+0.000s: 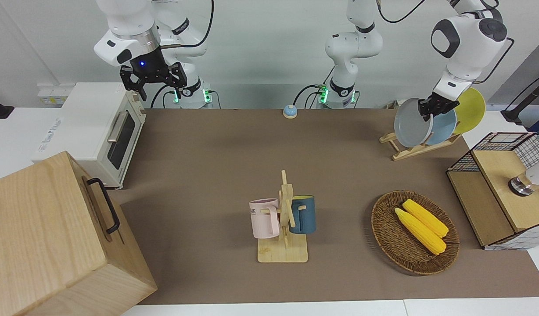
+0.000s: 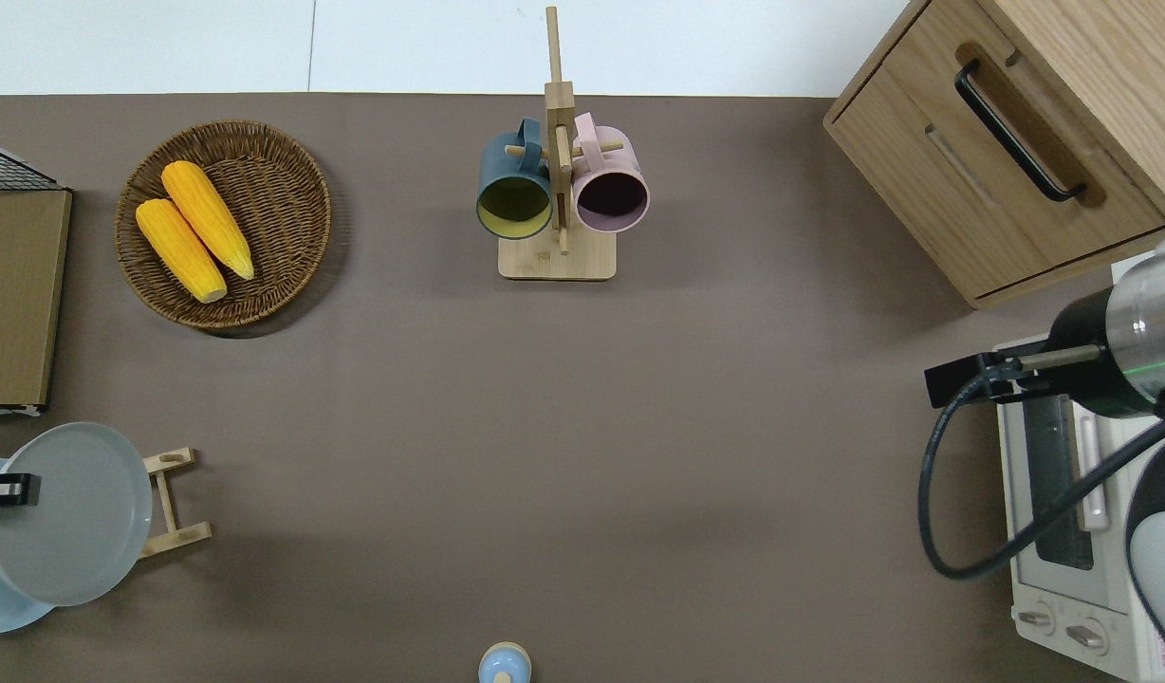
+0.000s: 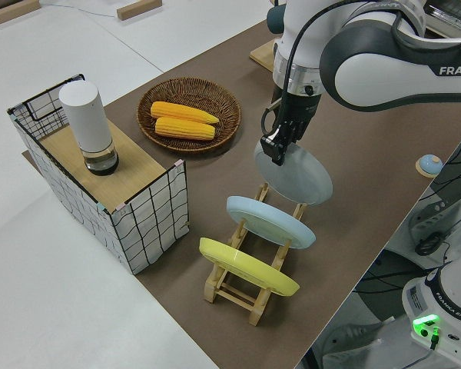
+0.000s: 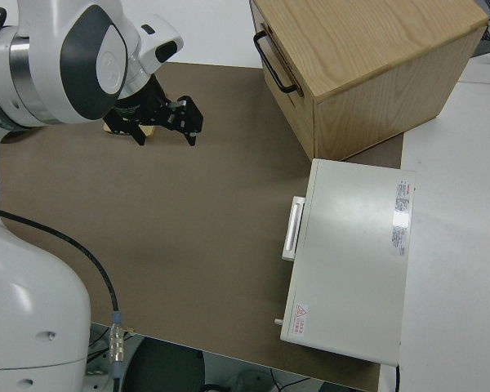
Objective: Pick gray plate from low plate rack and place it on table with left arm
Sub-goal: 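Lift the gray plate up out of the rack with the left gripper, then carry the gray plate away from the rack and lower it onto the table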
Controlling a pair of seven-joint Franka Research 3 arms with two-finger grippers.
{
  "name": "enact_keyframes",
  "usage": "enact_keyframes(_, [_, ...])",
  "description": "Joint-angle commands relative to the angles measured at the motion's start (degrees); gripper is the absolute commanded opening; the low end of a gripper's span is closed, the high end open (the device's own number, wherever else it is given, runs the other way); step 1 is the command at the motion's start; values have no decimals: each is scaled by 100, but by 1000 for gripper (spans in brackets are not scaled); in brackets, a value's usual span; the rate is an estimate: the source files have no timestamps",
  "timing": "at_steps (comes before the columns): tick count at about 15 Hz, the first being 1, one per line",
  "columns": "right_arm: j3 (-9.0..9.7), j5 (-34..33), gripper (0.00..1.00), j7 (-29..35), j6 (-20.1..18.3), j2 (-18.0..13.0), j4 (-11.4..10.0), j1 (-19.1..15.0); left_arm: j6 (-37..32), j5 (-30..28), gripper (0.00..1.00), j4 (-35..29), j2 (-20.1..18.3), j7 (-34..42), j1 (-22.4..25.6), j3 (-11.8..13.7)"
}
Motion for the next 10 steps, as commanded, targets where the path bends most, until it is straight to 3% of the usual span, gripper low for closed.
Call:
enact_keyframes(1, [33,59,987,-8,-82,-14,35,-56,-418,76,0,304,-29,-37,-63,-18])
enact_keyframes(5, [33,59,990,1,-82,-14,35,-56,-744,15,0,595,-21,-151,-72,-114])
enact_keyframes(10, [33,59,990,1,-82,-14,35,-56,-1104,-99,0,806,-21,-608,-90,-448])
